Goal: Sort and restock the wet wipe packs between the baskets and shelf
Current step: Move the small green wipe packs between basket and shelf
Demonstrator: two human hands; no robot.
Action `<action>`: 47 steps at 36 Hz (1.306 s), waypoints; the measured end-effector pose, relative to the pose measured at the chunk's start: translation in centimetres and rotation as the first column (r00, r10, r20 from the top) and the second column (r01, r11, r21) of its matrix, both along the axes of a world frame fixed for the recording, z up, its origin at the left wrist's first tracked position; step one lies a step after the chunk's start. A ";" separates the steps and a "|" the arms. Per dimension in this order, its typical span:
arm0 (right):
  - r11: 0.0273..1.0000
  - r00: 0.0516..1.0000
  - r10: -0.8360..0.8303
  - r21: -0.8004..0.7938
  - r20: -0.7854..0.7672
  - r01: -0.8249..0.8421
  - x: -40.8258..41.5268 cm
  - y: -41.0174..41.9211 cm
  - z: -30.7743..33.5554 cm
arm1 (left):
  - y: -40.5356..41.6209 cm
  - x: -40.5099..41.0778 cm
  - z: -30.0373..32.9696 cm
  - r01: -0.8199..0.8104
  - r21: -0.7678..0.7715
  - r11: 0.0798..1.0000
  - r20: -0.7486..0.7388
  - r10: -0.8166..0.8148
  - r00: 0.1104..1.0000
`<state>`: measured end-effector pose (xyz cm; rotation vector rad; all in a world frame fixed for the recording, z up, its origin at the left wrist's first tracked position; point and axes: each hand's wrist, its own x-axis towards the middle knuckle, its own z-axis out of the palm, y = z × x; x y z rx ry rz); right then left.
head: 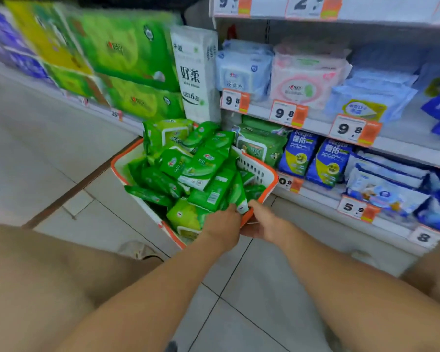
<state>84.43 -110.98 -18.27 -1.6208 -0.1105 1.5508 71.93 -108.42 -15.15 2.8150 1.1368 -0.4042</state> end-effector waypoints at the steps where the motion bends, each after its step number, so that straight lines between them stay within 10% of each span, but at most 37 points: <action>1: 1.000 0.999 -0.017 -0.005 0.030 0.017 0.1 0.0 -0.1 | 0.2 0.2 -0.2 -0.006 -0.020 1.000 0.000 0.006 1.000; 22: 0.933 0.901 -0.277 -0.129 0.335 0.335 11.5 -17.6 -0.5 | -15.5 12.7 -1.4 0.288 -0.301 0.909 0.148 -0.254 0.956; 27: 0.891 0.871 -0.296 -0.215 0.393 0.400 14.4 -21.1 1.2 | -17.7 14.7 1.3 0.588 -0.392 0.708 0.314 -0.498 0.809; 33: 0.949 0.418 -0.068 -0.070 0.906 0.307 15.6 -17.7 9.9 | -14.4 15.5 9.3 0.435 -0.701 0.566 0.491 -0.060 0.869; 36: 0.994 0.213 0.084 -0.067 0.973 -0.088 15.2 -13.9 15.8 | -8.7 14.4 12.5 0.466 -0.495 0.733 0.579 -0.121 0.806; 39: 0.789 0.019 0.467 -0.406 0.884 -0.462 13.9 -11.0 20.7 | -2.0 11.8 15.8 0.359 -0.347 0.866 0.375 -0.223 0.900; 47: 0.496 -0.020 0.783 -0.643 0.622 -0.584 14.3 -6.7 17.7 | 5.0 7.3 15.1 0.131 -0.323 0.937 -0.022 -0.146 0.989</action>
